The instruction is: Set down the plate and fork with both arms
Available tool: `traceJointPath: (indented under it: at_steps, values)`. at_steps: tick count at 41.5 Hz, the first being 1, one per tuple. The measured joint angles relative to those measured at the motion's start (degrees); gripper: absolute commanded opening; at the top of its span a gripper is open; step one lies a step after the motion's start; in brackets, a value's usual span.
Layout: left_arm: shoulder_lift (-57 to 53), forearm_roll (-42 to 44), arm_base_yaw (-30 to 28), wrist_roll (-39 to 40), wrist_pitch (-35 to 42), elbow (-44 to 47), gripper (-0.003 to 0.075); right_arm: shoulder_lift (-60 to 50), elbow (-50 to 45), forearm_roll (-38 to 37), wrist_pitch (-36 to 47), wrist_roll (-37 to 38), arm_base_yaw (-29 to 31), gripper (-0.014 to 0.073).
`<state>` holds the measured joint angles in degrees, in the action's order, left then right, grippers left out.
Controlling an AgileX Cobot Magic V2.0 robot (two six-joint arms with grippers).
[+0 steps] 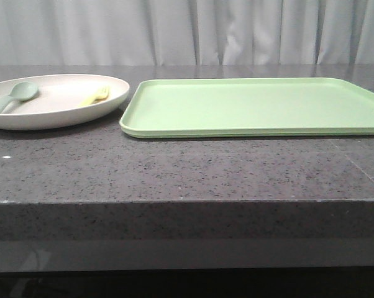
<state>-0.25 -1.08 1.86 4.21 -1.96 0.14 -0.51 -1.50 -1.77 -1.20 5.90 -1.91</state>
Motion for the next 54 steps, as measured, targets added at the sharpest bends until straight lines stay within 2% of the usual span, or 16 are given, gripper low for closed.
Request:
traceJointPath:
  at_steps: [6, 11, 19, 27, 32, 41, 54]
  values:
    - [0.00, -0.10, 0.00, 0.00, 3.04, -0.24, -0.0020, 0.00, 0.44, 0.00, 1.71, 0.00, 0.00, -0.0068]
    - [0.00, -0.10, 0.00, 0.00, 0.58, -4.28, -0.0020, 0.00, 5.93, 0.00, -1.29, 0.00, 0.00, -0.0068]
    - [1.13, -0.21, 0.00, 0.00, -11.16, -18.27, -0.0020, 1.12, 19.78, 0.00, -10.96, 0.00, 0.00, -0.0068]
    - [10.23, -0.21, 0.00, 0.00, -25.61, -33.94, -0.0020, 8.62, 32.32, 0.00, -21.16, 0.00, 0.00, -0.0068]
    - [16.09, -0.21, 0.00, 0.00, -31.25, -39.80, -0.0020, 13.71, 37.02, 0.00, -27.05, 0.00, 0.00, -0.0068]
    - [23.08, -0.21, 0.00, 0.00, -34.18, -41.44, -0.0020, 20.04, 38.03, 0.00, -30.76, 0.00, 0.00, -0.0068]
    - [26.51, -0.21, 0.00, 0.00, -34.18, -41.44, -0.0020, 21.11, 38.03, 0.00, -30.84, 0.00, 0.00, -0.0068]
